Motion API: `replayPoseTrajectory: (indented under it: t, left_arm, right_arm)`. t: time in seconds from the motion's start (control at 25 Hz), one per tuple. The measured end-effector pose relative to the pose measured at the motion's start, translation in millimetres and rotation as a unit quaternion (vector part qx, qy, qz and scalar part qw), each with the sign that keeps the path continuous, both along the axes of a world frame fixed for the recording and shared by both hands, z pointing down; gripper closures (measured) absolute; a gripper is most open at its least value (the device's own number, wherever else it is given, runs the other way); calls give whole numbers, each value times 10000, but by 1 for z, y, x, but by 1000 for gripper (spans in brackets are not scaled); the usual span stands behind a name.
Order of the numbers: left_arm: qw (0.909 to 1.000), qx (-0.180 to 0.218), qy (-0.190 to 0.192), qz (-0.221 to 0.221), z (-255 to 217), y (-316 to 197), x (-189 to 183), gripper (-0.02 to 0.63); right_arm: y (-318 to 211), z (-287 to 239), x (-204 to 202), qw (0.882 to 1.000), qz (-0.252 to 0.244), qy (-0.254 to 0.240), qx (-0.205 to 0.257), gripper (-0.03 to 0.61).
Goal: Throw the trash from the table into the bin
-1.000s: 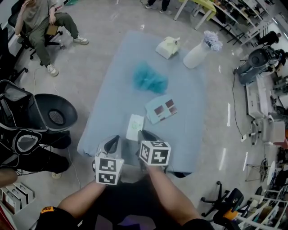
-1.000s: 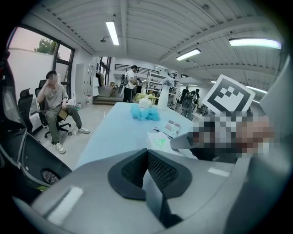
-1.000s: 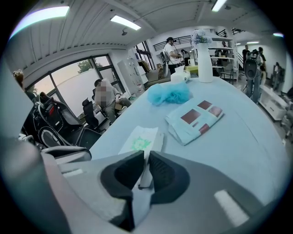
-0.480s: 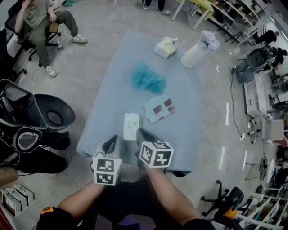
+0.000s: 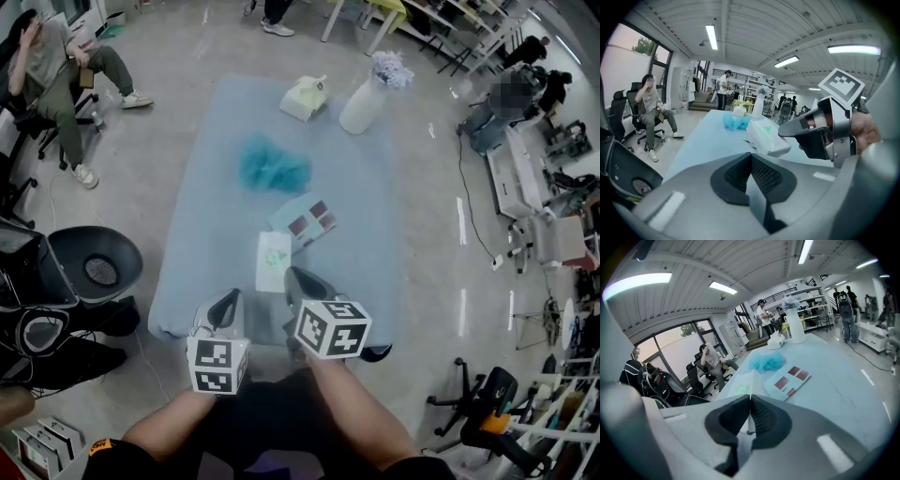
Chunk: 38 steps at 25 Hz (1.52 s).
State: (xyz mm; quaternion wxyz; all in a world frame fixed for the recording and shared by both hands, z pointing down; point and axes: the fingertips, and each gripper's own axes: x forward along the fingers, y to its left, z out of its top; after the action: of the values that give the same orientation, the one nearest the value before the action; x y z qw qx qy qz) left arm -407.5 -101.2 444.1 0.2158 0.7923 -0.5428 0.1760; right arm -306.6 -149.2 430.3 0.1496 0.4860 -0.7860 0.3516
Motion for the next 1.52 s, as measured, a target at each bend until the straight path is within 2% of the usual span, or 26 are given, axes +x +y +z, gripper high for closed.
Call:
replayPoseTrajectory:
  t: [0.2,0.32,0.68,1.04,1.52]
  left_arm:
    - [9997,61,94,228,-27,18,9,606]
    - [9992,61,131,375,-36,15,33,606]
    - [9943,46,175,1055,-15,-3,85,606]
    - [9841,15,126,1774,-23,25,176,606]
    - [9563,-143,24,2922,-18,69,326,606]
  right_arm:
    - [29,-26,9,9997,227,-62,44,569]
    - [35,-36,36,9991,397,-106,36,569]
    - [41,-8,100,9929,1184,-110,-48,569]
    - [85,-13,192,9812,1916,-212,-69,569]
    - [145,-6,345,9510,3077,-283,-73,569]
